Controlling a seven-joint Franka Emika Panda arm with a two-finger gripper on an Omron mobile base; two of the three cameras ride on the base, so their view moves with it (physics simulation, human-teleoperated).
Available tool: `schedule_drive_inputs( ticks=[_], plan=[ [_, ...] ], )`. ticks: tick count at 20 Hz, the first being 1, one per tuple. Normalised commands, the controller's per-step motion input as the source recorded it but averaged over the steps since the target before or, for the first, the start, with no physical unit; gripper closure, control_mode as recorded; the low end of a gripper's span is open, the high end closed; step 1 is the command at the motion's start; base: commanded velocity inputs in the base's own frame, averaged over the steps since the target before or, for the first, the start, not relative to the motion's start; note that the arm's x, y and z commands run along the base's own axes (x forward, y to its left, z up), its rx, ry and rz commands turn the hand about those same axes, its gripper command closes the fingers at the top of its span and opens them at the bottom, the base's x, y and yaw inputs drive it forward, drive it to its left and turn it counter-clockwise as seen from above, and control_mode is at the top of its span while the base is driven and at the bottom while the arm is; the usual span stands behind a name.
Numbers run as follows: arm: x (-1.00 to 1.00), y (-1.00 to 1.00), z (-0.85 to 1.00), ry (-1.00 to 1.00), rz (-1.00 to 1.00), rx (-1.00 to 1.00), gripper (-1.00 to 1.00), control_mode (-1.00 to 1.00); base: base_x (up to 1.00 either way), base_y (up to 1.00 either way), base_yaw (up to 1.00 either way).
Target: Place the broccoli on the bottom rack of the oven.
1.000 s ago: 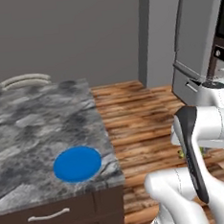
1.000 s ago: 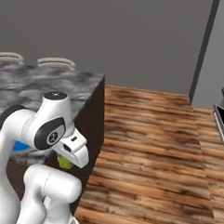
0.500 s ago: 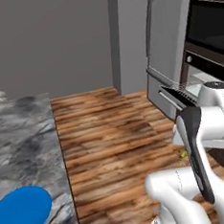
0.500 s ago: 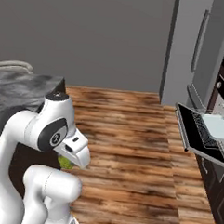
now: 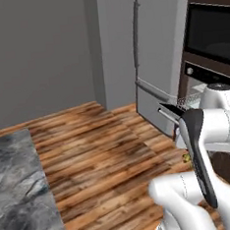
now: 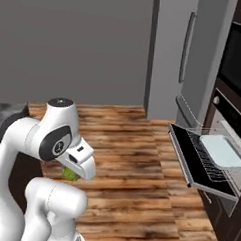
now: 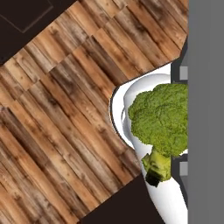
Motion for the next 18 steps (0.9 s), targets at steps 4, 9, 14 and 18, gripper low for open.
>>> schedule_drive_inputs(
  ticks=[4, 9, 14, 18],
  plan=[
    [0.0, 0.0, 0.0, 0.0, 0.0, 0.0, 1.0, 1.0, 1.0, 0.0, -0.2],
    [0.0, 0.0, 0.0, 0.0, 0.0, 0.0, 1.0, 1.0, 1.0, 0.14, -0.45],
    [0.0, 0.0, 0.0, 0.0, 0.0, 0.0, 1.0, 1.0, 1.0, 0.53, -0.64],
    [0.0, 0.0, 0.0, 0.0, 0.0, 0.0, 1.0, 1.0, 1.0, 0.61, -0.63]
  ],
)
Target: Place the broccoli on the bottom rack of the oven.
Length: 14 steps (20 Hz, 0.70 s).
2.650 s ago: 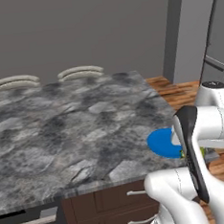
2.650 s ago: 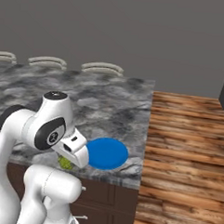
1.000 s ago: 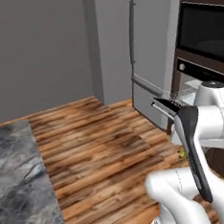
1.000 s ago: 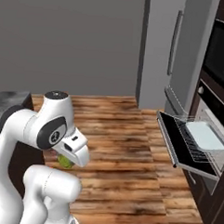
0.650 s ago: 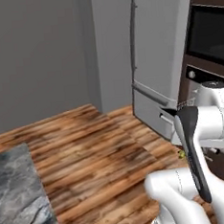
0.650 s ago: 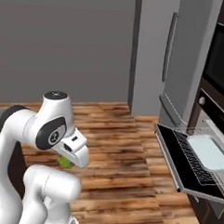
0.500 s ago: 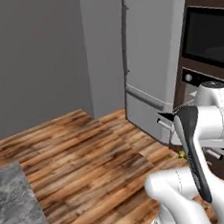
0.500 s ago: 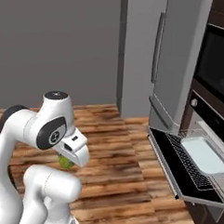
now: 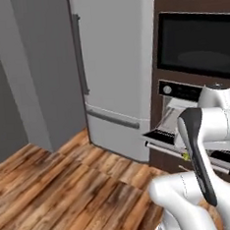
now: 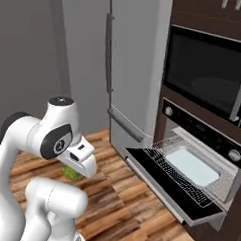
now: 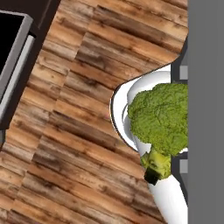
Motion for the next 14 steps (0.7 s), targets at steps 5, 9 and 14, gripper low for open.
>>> schedule_drive_inputs(
  ticks=[5, 9, 14],
  plan=[
    [0.0, 0.0, 0.0, 0.0, 0.0, 0.0, 1.0, 1.0, 1.0, 0.55, -0.69],
    [0.0, 0.0, 0.0, 0.0, 0.0, 0.0, 1.0, 1.0, 1.0, 0.42, -0.68],
    [0.0, 0.0, 0.0, 0.0, 0.0, 0.0, 1.0, 1.0, 0.87, 0.43, -0.76]
  ],
)
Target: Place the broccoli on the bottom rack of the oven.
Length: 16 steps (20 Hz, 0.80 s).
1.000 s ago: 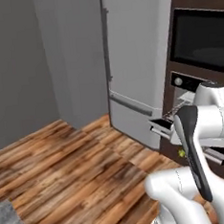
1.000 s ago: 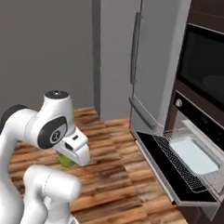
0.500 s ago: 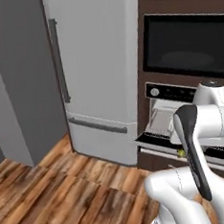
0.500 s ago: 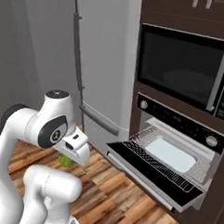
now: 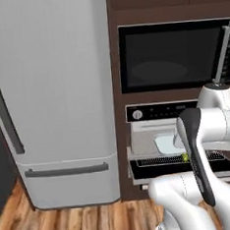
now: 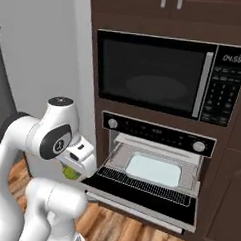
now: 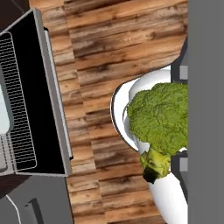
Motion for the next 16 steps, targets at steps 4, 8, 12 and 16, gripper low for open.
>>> schedule_drive_inputs(
  ticks=[4, 8, 12, 16],
  plan=[
    [0.0, 0.0, 0.0, 0.0, 0.0, 0.0, 1.0, 1.0, 0.75, 0.47, -0.73],
    [0.0, 0.0, 0.0, 0.0, 0.0, 0.0, 1.0, 1.0, 0.55, 0.44, -0.36],
    [0.0, 0.0, 0.0, 0.0, 0.0, 0.0, 1.0, 1.0, 0.71, 0.0, -0.02],
    [0.0, 0.0, 0.0, 0.0, 0.0, 0.0, 1.0, 1.0, 0.66, 0.0, 0.0]
  ],
)
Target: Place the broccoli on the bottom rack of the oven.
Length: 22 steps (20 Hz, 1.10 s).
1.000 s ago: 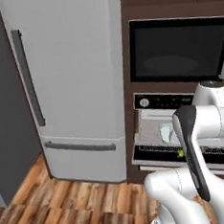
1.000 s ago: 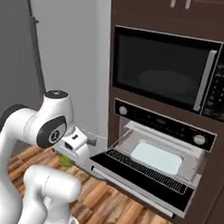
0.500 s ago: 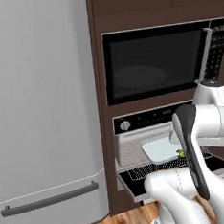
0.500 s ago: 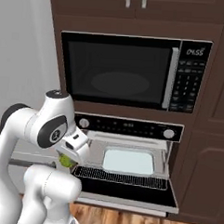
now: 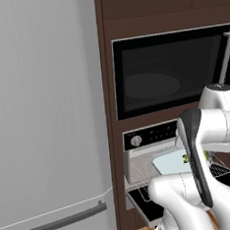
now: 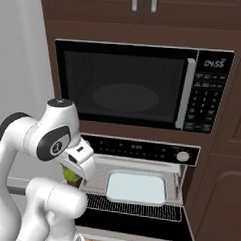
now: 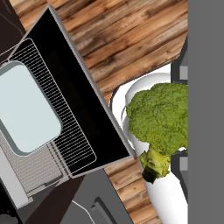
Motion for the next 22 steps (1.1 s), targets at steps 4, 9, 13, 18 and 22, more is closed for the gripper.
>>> schedule_drive_inputs(
  ticks=[4, 9, 13, 18, 22],
  plan=[
    [0.0, 0.0, 0.0, 0.0, 0.0, 0.0, 1.0, 1.0, 0.34, 0.0, 0.0],
    [0.0, 0.0, 0.0, 0.0, 0.0, 0.0, 1.0, 1.0, 0.0, 0.0, 0.0],
    [0.39, -0.34, 0.0, 0.02, 0.01, 0.01, 1.0, -1.0, 0.0, 0.0, 0.0],
    [0.36, -1.0, -0.28, -0.02, 0.19, 0.18, 1.0, -1.0, 0.0, 0.0, 0.0],
    [0.54, -1.0, -0.55, 0.0, 0.19, 0.2, 1.0, -1.0, 0.0, 0.0, 0.0]
  ],
)
